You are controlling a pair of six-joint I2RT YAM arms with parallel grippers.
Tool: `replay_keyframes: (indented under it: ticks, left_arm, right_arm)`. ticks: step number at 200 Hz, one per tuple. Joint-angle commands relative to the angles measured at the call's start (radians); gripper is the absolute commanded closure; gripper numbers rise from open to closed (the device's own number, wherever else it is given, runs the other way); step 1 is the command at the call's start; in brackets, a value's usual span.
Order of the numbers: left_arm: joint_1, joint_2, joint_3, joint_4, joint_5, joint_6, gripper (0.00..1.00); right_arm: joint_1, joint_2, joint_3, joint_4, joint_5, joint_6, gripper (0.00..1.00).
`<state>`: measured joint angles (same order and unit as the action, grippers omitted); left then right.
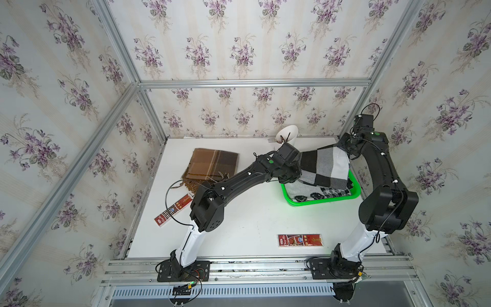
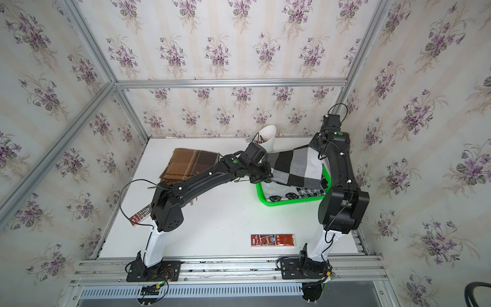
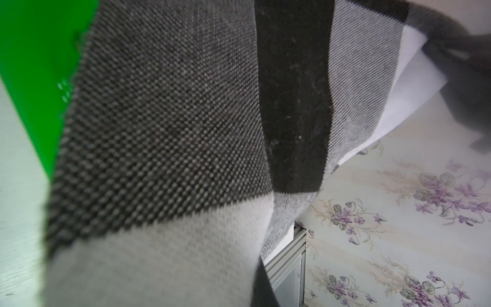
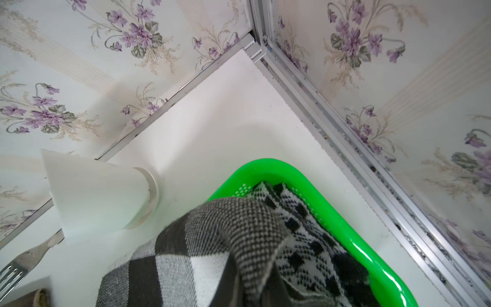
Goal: Put the folded scarf in the basket
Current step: Place the scarf in the basket.
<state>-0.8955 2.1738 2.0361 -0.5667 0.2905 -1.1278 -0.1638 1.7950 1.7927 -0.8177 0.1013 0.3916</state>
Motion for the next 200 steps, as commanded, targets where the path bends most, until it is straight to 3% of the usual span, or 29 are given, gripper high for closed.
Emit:
replay_keyframes:
  ticks: [1,63,106,200]
  left_arm:
    - [-0.016,0.024,0.009,0.013,0.023,-0.016,1.0]
    - [-0.031,0.11,-0.004,-0.001,0.036,-0.014,1.0]
    - [-0.045,0.112,-0.043,0.034,0.086,-0.05,1.0]
    - [-0.072,0.155,-0.03,0.013,0.073,-0.076,1.0]
  right_arm:
    - [-0.002,0.027,0.038,-0.013,0.057,-0.033,1.0]
    - [-0.002,0.129,0.032,-0.006,0.084,-0.041,1.0]
    - [-0.002,0.177,0.032,0.033,0.1,-0.046,1.0]
    - [0.008,0.287,0.12,0.012,0.065,-0.081,1.0]
